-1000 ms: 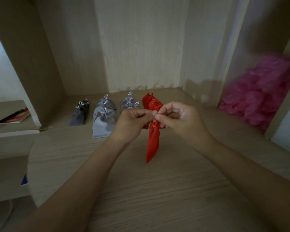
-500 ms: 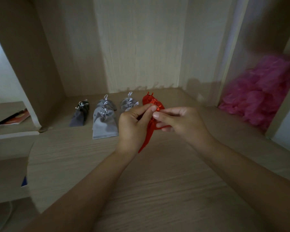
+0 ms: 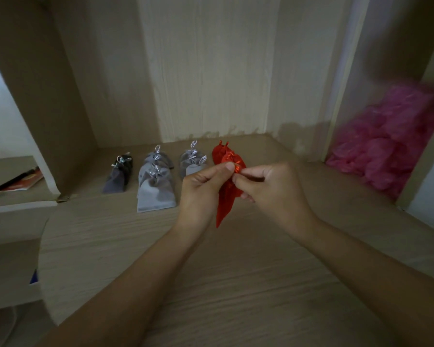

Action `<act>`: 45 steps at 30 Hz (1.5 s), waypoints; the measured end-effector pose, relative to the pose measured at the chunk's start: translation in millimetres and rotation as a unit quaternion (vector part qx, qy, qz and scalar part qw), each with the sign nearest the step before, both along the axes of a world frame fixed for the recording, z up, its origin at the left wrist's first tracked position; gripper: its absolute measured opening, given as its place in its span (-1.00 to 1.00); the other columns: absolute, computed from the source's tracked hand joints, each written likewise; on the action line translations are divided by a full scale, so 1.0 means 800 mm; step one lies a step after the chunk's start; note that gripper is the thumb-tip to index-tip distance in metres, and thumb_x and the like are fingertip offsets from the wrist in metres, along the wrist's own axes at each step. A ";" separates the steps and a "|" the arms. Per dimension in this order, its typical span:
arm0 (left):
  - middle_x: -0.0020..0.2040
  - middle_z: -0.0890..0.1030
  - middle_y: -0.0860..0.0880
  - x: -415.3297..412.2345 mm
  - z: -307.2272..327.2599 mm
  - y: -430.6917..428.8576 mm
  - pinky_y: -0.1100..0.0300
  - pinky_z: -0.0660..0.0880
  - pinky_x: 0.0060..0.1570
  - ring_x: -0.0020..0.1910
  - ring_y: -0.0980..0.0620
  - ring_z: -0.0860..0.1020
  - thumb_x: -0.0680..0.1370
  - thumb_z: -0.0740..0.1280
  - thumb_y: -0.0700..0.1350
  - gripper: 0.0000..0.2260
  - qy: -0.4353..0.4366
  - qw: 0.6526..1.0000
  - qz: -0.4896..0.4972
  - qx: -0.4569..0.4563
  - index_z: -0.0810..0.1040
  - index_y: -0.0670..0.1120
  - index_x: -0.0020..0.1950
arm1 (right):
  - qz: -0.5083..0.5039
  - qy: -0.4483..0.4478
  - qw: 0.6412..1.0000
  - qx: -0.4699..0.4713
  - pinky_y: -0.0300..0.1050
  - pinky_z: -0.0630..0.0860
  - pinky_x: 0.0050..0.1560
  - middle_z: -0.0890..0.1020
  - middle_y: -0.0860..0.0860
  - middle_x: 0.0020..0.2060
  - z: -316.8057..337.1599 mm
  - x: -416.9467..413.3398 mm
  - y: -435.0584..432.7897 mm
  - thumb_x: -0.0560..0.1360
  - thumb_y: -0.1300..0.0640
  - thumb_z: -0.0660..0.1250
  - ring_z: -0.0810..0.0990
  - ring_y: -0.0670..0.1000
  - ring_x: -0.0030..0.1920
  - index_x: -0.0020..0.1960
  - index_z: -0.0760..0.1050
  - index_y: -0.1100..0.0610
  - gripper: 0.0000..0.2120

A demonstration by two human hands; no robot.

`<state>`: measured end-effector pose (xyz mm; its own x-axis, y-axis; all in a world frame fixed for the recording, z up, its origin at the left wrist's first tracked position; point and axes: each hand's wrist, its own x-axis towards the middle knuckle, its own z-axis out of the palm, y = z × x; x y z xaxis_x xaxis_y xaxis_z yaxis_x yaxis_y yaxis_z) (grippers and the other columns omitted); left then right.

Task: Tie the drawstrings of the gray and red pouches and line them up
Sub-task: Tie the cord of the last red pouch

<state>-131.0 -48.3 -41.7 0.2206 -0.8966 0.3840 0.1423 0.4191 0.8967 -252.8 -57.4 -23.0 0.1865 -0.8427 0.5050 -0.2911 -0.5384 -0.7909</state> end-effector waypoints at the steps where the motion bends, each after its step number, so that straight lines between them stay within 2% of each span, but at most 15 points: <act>1: -0.30 0.62 -0.07 0.001 0.002 0.000 0.28 0.52 -0.20 -0.27 0.08 0.55 0.53 0.29 -0.23 -0.84 0.022 1.000 -0.012 0.013 0.62 -0.30 -0.06 | 0.000 0.012 1.000 -0.017 -0.12 0.50 -0.33 0.61 0.11 -0.46 0.001 0.000 0.001 0.46 0.18 0.40 0.54 -0.09 -0.47 -0.22 0.68 0.15 -0.88; 4: -0.35 0.57 -0.07 0.008 0.007 -0.001 0.26 0.51 -0.25 -0.34 0.08 0.52 0.50 0.30 -0.15 -0.82 0.038 0.997 -0.065 0.030 0.60 -0.18 -0.25 | 0.018 0.050 0.997 -0.063 0.00 0.47 -0.33 0.61 0.11 -0.46 0.005 -0.002 0.001 0.47 0.17 0.39 0.57 0.05 -0.43 -0.21 0.68 0.19 -0.86; 8: -0.38 0.56 -0.08 0.018 0.011 0.000 0.31 0.49 -0.27 -0.36 0.06 0.54 0.46 0.30 -0.06 -0.76 0.006 0.991 -0.131 0.032 0.57 -0.13 -0.37 | 0.050 0.078 0.994 -0.054 -0.14 0.47 -0.33 0.59 -0.04 -0.52 0.010 -0.006 0.000 0.49 0.16 0.38 0.52 -0.15 -0.47 -0.17 0.70 0.15 -0.86; 13: -0.30 0.65 -0.04 0.039 0.020 -0.003 0.28 0.53 -0.14 -0.26 0.08 0.59 0.42 0.32 -0.13 -0.84 -0.060 0.987 -0.151 0.011 0.67 -0.13 -0.26 | 0.108 0.058 0.992 0.018 -0.40 0.39 -0.38 0.55 -0.15 -0.56 0.019 -0.012 -0.005 0.48 0.19 0.38 0.49 -0.23 -0.48 -0.12 0.66 0.00 -0.88; 15: -0.25 0.67 -0.04 0.047 0.021 -0.003 0.24 0.53 -0.04 -0.18 0.06 0.59 0.40 0.35 -0.13 -0.87 -0.111 0.986 -0.128 -0.007 0.69 -0.12 -0.20 | 0.114 0.043 0.992 0.041 -0.40 0.38 -0.39 0.54 -0.12 -0.57 0.017 -0.012 -0.006 0.47 0.18 0.40 0.48 -0.23 -0.49 -0.14 0.65 -0.04 -0.87; 18: -0.24 0.68 0.00 0.050 0.023 -0.003 0.32 0.51 -0.07 -0.19 0.12 0.58 0.41 0.36 -0.13 -0.82 -0.180 0.980 -0.081 -0.038 0.66 -0.21 -0.11 | 0.096 0.028 0.994 0.046 -0.39 0.35 -0.42 0.53 -0.08 -0.59 0.011 -0.008 -0.005 0.46 0.15 0.41 0.44 -0.21 -0.53 -0.20 0.63 -0.14 -0.81; 20: -0.27 0.67 -0.01 0.047 0.025 -0.001 0.36 0.49 -0.13 -0.24 0.16 0.56 0.43 0.35 -0.15 -0.81 -0.200 0.976 -0.054 -0.061 0.65 -0.22 -0.06 | 0.078 0.007 0.996 0.038 -0.41 0.32 -0.45 0.52 -0.09 -0.61 0.012 -0.006 -0.003 0.45 0.18 0.42 0.42 -0.20 -0.56 -0.23 0.60 -0.18 -0.75; 23: -0.23 0.66 -0.16 0.041 0.025 0.001 0.35 0.50 -0.13 -0.24 0.12 0.57 0.44 0.35 -0.16 -0.81 -0.200 0.976 -0.038 -0.075 0.64 -0.23 -0.03 | 0.065 0.001 0.998 0.021 -0.43 0.33 -0.46 0.51 -0.12 -0.63 0.017 -0.007 0.000 0.45 0.21 0.43 0.42 -0.19 -0.57 -0.26 0.58 -0.19 -0.72; 26: -0.26 0.66 -0.08 0.043 0.027 0.002 0.33 0.51 -0.12 -0.23 0.09 0.56 0.41 0.34 -0.13 -0.83 -0.201 0.976 -0.054 -0.065 0.65 -0.16 -0.08 | 0.068 0.040 0.997 0.004 -0.43 0.33 -0.44 0.49 -0.14 -0.64 0.021 -0.009 0.002 0.45 0.19 0.42 0.42 -0.21 -0.56 -0.22 0.62 -0.12 -0.79; 29: -0.31 0.67 0.08 0.048 0.029 0.003 0.38 0.51 -0.17 -0.27 0.19 0.60 0.39 0.35 -0.17 -0.84 -0.214 0.972 -0.082 -0.052 0.65 -0.12 -0.07 | 0.086 0.102 0.990 0.035 -0.41 0.33 -0.44 0.51 -0.09 -0.60 0.030 -0.016 0.000 0.44 0.17 0.42 0.43 -0.20 -0.53 -0.15 0.69 0.09 -0.93; 32: -0.31 0.68 0.09 0.049 0.029 0.005 0.40 0.51 -0.19 -0.28 0.21 0.62 0.37 0.38 -0.21 -0.77 -0.256 0.960 -0.084 -0.069 0.63 -0.21 0.00 | 0.097 0.166 0.980 0.059 -0.41 0.36 -0.41 0.56 0.02 -0.53 0.035 -0.023 -0.003 0.43 0.16 0.43 0.45 -0.20 -0.51 -0.15 0.70 0.17 -0.90; 36: -0.33 0.66 0.16 0.044 0.028 0.009 0.43 0.51 -0.18 -0.28 0.21 0.62 0.37 0.44 -0.26 -0.83 -0.313 0.945 -0.064 -0.077 0.65 -0.09 -0.07 | 0.101 0.234 0.965 0.069 -0.46 0.29 -0.47 0.53 0.00 -0.54 0.039 -0.028 -0.005 0.43 0.17 0.41 0.44 -0.21 -0.54 -0.18 0.67 0.21 -0.88; 38: -0.33 0.66 0.19 0.042 0.028 0.010 0.41 0.52 -0.18 -0.28 0.20 0.62 0.37 0.46 -0.24 -0.83 -0.361 0.928 -0.023 -0.084 0.67 -0.04 -0.09 | 0.089 0.275 0.957 0.042 -0.43 0.26 -0.47 0.50 0.04 -0.51 0.039 -0.029 -0.004 0.44 0.16 0.40 0.41 -0.19 -0.53 -0.18 0.66 0.21 -0.87; 42: -0.21 0.70 0.04 0.039 0.026 0.009 0.37 0.49 -0.17 -0.19 0.16 0.62 0.38 0.49 -0.15 -0.89 -0.471 0.871 0.033 -0.135 0.71 -0.09 -0.11 | 0.030 0.359 0.931 -0.052 -0.21 0.26 -0.41 0.57 0.14 -0.38 0.034 -0.026 -0.005 0.46 0.12 0.38 0.46 -0.04 -0.38 -0.19 0.64 0.20 -0.84; 45: -0.25 0.70 0.01 0.036 0.021 0.006 0.22 0.49 -0.24 -0.32 0.12 0.62 0.38 0.42 -0.04 -0.84 -0.565 0.796 0.080 -0.202 0.71 -0.10 -0.14 | 0.009 0.364 0.929 -0.064 -0.28 0.28 -0.40 0.58 0.13 -0.37 0.027 -0.023 -0.009 0.46 0.14 0.35 0.50 0.05 -0.30 -0.20 0.63 0.22 -0.83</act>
<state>-102.5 -43.4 -25.2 -0.3713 -0.6453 0.6677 -0.7444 0.6367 0.2014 -270.8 -64.5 -1.6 0.5320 -0.7776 0.3351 -0.7132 -0.6248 -0.3176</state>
